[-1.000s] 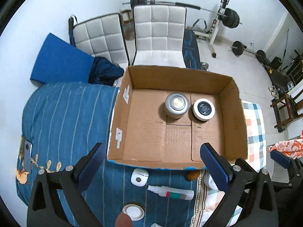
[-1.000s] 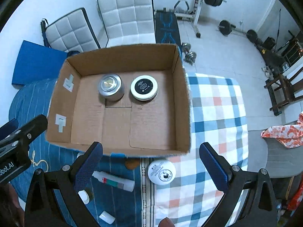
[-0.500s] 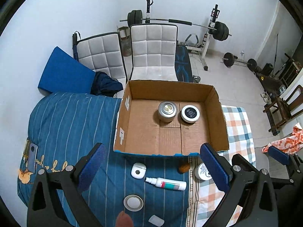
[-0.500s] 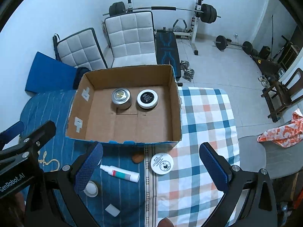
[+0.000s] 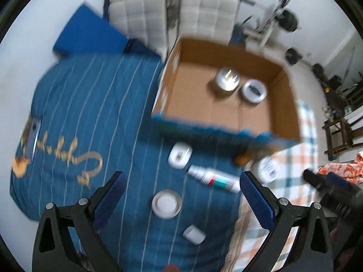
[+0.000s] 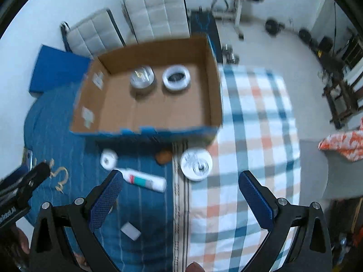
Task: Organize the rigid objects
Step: 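Grasp the open tin lid with the left tool while the right tool grasps the white cream jar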
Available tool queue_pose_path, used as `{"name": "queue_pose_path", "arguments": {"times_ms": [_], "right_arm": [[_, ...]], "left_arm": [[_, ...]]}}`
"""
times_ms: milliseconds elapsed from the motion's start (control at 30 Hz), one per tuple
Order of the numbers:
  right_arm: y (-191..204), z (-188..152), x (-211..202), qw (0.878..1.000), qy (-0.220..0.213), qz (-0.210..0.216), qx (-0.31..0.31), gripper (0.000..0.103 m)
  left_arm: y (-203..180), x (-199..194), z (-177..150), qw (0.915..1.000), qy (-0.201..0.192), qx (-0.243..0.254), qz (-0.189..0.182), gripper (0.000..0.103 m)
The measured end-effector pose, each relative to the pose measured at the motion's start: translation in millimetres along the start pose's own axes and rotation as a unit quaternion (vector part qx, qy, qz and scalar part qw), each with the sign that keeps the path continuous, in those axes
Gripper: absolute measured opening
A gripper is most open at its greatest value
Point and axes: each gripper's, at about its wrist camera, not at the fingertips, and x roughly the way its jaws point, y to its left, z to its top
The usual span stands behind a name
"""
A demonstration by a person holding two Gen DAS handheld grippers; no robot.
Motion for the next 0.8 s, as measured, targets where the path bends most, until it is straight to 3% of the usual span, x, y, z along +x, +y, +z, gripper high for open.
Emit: {"name": "queue_pose_path", "arguments": {"times_ms": [167, 400, 500, 633, 733, 800], "right_arm": [[-26, -3, 79, 0.997, 0.067, -0.007, 0.021, 0.103], [-38, 3, 163, 0.991, 0.123, 0.001, 0.060, 0.102], [-41, 3, 188, 0.987, 0.140, 0.009, 0.084, 0.095], [-42, 2, 209, 0.983, 0.159, 0.009, 0.095, 0.073], [-42, 0, 209, 0.984, 0.155, 0.006, 0.092, 0.072], [-43, -6, 208, 0.983, 0.162, 0.006, 0.084, 0.072]], "left_arm": [[29, 65, -35, 0.9958, 0.081, -0.036, 0.022, 0.102], [54, 145, -78, 0.9791, 0.181, -0.089, 0.021, 0.102], [57, 167, -87, 0.9727, 0.209, -0.099, 0.021, 0.102], [56, 187, -96, 0.9671, 0.232, -0.103, 0.019, 0.102], [54, 201, -102, 0.9620, 0.250, -0.108, 0.015, 0.102], [54, 206, -104, 0.9602, 0.254, -0.115, 0.009, 0.095]]}}
